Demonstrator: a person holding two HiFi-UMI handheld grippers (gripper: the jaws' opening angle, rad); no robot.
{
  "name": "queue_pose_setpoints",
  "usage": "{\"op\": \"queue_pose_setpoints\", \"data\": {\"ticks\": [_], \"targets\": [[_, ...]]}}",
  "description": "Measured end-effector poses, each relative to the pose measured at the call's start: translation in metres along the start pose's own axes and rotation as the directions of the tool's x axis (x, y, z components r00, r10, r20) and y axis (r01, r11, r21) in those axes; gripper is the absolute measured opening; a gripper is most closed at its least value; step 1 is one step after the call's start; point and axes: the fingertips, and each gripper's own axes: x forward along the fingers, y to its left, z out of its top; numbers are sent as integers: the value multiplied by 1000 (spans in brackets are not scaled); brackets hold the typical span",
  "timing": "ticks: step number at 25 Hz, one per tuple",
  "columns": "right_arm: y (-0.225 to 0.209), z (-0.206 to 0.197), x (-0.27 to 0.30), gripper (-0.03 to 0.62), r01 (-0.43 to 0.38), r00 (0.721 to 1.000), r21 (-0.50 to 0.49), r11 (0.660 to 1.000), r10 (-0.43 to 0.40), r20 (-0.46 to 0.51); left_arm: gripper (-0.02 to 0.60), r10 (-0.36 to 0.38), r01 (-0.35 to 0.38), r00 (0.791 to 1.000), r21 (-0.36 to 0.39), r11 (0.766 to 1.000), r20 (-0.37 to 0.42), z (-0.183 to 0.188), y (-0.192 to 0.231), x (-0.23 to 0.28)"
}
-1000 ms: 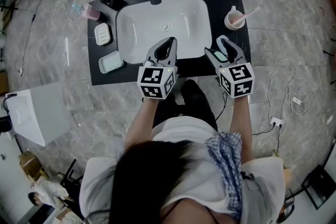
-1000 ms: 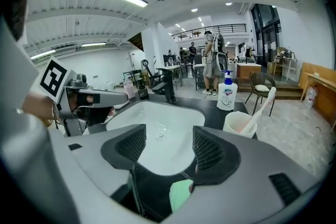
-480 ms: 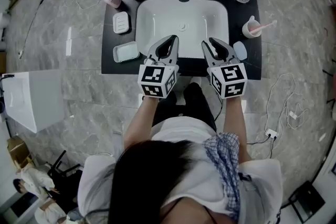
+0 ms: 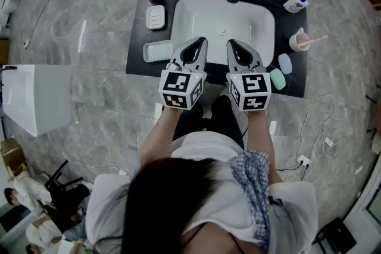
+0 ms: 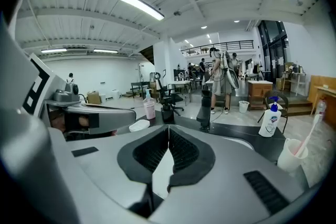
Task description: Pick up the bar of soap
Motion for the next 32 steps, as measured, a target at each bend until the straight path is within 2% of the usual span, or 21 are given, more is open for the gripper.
{"op": "queue_pose_setpoints", "data": {"ticks": [5,12,32], "targets": [[15,7,7,17,41,999,-11,999,-41,24,11,10,-10,1000,-4,1000,20,6,11,-9],[33,16,13,15,42,998,-20,999,-41,46,11,8,-7,999,-6,1000,42,13,18,-12],[32,15,13,15,44,998,-42,998,-42,36,11,6,-7,999,15,1000,53,14,10,-8]]}}
